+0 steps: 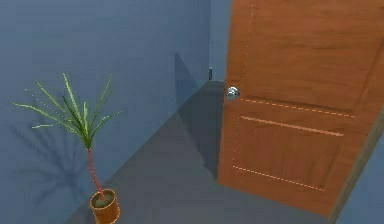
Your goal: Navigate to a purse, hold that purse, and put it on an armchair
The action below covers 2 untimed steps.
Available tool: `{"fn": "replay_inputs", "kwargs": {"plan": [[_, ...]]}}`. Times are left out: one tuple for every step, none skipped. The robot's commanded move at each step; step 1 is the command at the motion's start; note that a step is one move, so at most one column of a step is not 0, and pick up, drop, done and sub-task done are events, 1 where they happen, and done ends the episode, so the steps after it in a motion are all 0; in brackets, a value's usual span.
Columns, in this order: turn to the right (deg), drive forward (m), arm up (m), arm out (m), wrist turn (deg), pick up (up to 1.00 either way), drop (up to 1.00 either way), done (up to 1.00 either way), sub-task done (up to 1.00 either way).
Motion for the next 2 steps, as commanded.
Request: {"fn": "replay_inputs", "kwargs": {"plan": [[-6.0, 0.00, 0.00, 0.00, 0.0, 0.00, 0.00, 0.00, 0.00], [0.0, 1.00, 0.00, 0.00, 0.0, 0.00, 0.00, 0.00, 0.00]]}}
